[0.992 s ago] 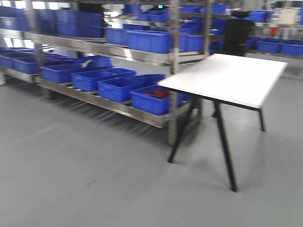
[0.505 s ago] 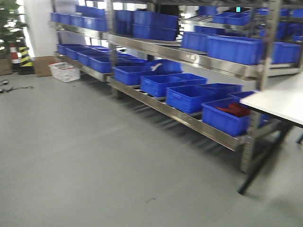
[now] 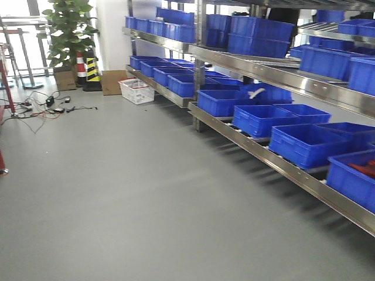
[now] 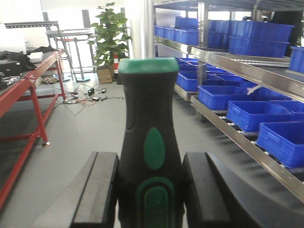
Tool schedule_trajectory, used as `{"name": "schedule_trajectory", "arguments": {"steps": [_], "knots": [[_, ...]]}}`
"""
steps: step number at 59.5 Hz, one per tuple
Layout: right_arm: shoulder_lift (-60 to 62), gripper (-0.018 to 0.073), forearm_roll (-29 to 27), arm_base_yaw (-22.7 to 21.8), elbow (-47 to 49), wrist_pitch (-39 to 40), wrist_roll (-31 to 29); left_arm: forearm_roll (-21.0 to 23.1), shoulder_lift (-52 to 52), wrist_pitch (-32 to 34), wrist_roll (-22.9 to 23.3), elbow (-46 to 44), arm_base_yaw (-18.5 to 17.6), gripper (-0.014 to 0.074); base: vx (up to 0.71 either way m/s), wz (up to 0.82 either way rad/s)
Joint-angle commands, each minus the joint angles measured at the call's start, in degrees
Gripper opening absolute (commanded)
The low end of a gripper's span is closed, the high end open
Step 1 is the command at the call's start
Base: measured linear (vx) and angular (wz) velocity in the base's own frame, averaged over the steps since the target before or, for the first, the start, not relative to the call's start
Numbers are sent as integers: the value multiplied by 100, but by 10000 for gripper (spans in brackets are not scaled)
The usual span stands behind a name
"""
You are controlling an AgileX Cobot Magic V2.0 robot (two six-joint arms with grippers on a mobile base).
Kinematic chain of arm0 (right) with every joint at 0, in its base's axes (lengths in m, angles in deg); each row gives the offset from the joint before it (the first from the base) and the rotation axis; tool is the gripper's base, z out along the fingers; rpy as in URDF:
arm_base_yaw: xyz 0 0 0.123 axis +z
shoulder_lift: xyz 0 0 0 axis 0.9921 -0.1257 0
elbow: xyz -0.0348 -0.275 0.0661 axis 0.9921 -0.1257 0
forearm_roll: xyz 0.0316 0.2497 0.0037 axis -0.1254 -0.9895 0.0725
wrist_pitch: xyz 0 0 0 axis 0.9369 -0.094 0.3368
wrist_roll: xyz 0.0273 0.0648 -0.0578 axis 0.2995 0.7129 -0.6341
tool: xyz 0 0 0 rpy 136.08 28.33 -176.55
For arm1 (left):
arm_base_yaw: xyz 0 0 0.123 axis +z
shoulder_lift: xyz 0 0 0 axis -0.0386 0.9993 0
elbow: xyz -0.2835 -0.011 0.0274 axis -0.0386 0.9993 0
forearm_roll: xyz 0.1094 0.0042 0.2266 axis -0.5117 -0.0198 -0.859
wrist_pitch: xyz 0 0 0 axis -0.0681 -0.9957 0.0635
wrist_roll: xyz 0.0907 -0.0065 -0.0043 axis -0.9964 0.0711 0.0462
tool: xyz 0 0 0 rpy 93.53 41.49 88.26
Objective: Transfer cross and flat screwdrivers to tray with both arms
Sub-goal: 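Drive the base to the roller shelf with the grey tray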
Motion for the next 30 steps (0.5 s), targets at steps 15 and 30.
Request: {"name": "schedule_trajectory", "arguments": {"steps": [15,30], "knots": [[12,-8,-30,-14,176,566,-18,74,-53,548,43,-155,-18,0,56,22],[12,-8,-30,-14,176,566,-18,74,-53,548,43,-155,-18,0,58,18]]}}
